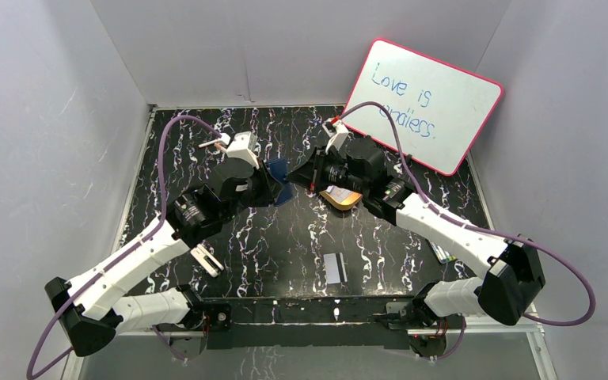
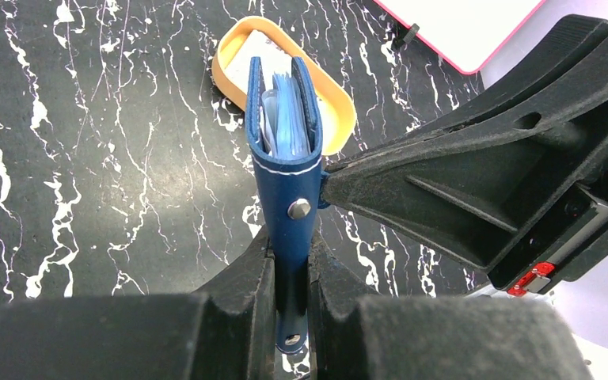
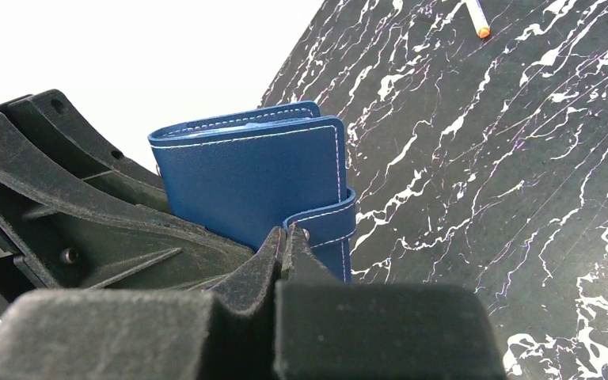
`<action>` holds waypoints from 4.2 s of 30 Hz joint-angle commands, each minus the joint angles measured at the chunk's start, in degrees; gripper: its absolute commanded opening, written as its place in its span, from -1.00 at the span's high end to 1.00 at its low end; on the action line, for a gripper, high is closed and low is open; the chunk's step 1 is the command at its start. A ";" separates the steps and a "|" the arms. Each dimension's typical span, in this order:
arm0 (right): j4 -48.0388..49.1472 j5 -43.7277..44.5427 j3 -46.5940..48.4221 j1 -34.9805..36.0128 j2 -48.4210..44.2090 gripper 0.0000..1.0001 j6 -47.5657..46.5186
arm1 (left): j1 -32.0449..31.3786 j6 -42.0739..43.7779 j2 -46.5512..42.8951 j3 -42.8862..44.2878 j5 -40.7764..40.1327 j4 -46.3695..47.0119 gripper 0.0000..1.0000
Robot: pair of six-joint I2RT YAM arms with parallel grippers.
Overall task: Put the credit cards into the card holder
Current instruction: Close the card holder, then place the card holder at the center of the board.
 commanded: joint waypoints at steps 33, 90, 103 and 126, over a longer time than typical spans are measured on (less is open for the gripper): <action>3.11 0.75 0.97 5.03 0.96 0.81 1.49 | -1.23 -1.18 -2.15 -1.71 3.29 9.04 1.00; -3.12 -26.50 -1.33 1.53 -17.27 -0.02 -12.15 | -1.13 -0.28 -25.78 -25.58 36.88 42.40 1.00; 2.18 -21.94 -3.71 1.52 -19.19 0.85 -9.18 | -1.15 0.05 -25.36 -25.81 36.35 39.53 0.34; 6.19 -26.07 -5.11 1.48 -20.61 0.05 -4.51 | -1.13 -3.85 -31.49 -33.41 33.04 45.98 1.00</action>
